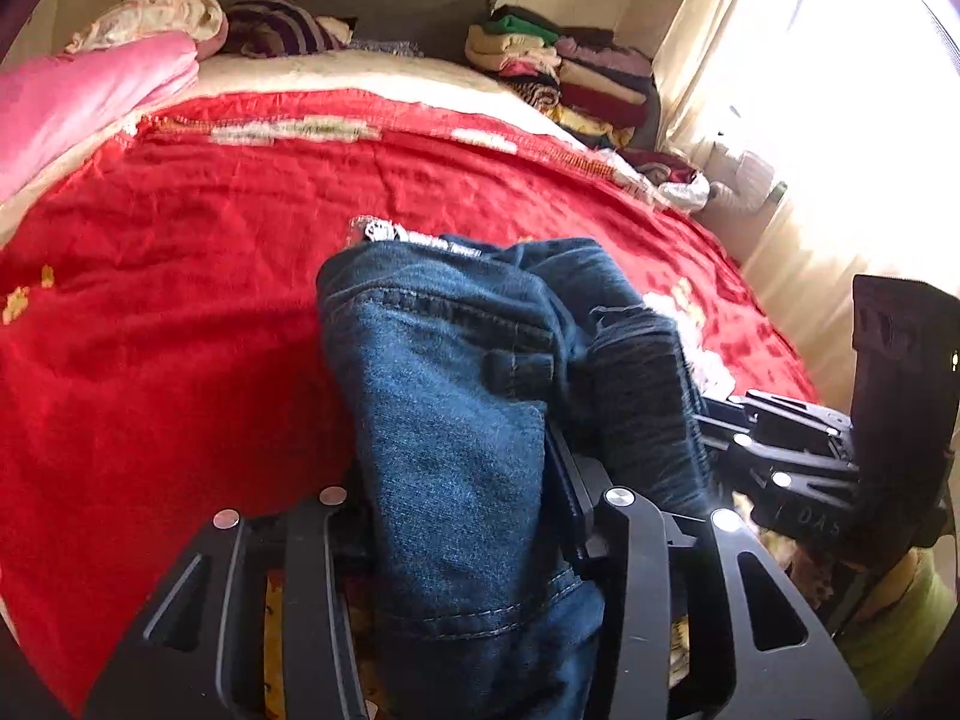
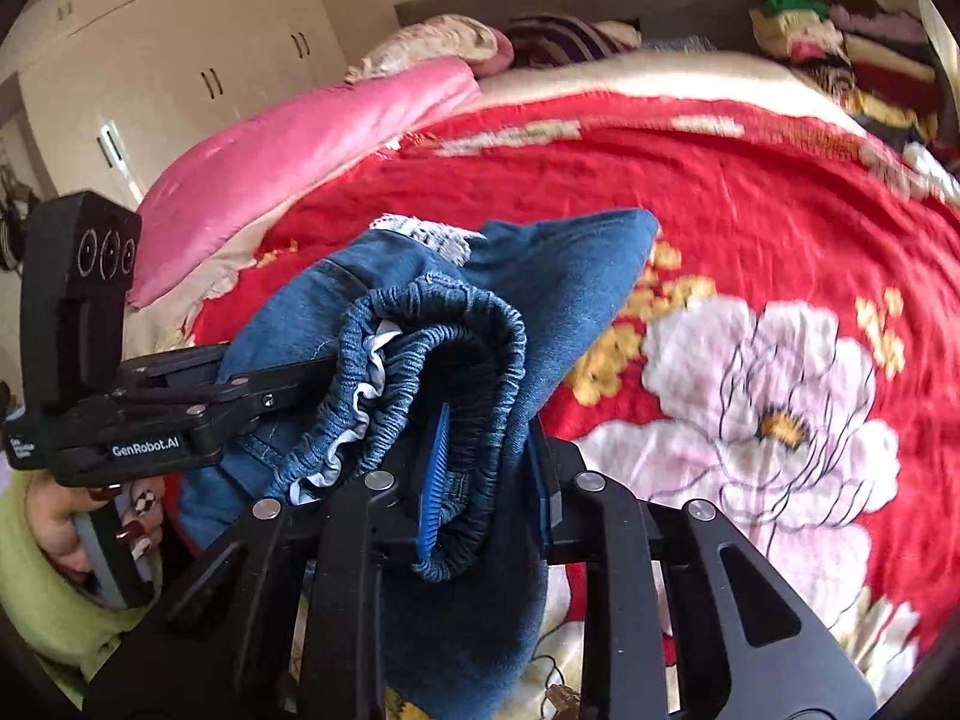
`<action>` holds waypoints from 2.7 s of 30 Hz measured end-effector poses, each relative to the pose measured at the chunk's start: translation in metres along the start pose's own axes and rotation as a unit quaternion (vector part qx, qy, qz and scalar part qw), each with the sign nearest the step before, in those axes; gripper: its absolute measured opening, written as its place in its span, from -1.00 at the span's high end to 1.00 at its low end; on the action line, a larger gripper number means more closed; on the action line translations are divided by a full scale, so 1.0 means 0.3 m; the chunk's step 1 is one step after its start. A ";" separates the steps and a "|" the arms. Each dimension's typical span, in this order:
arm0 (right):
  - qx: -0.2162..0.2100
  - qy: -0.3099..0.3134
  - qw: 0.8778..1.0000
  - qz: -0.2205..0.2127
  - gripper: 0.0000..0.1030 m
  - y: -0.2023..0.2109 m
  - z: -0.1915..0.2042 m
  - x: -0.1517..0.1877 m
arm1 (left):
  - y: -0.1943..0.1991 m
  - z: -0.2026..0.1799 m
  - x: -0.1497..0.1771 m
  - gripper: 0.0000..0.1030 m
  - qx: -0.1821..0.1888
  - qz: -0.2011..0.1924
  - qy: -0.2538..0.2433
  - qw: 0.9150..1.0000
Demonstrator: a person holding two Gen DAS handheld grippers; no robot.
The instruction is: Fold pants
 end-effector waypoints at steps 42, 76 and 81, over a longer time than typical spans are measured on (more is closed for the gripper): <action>0.057 -0.005 0.998 0.024 0.61 -0.260 -0.101 -0.130 | -0.185 0.194 -0.148 -0.10 -0.066 -0.002 0.006 0.998; 0.091 0.018 0.993 -0.067 -0.75 0.011 -0.039 -0.230 | 0.049 0.144 -0.198 -0.91 -0.093 -0.057 -0.002 0.994; 0.087 0.032 0.990 -0.104 -0.82 0.140 0.010 -0.245 | 0.160 0.101 -0.201 -0.91 -0.105 -0.076 -0.023 0.991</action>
Point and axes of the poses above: each gripper's, at about its wrist camera, not at the fingertips, and y roughly against the way its jaws point, z to its left, x to its underside, the point moved 4 cm from there along -y, roughly the way its jaws point, and after that the axes turned 12 degrees about -z, right-handed, at the moved point
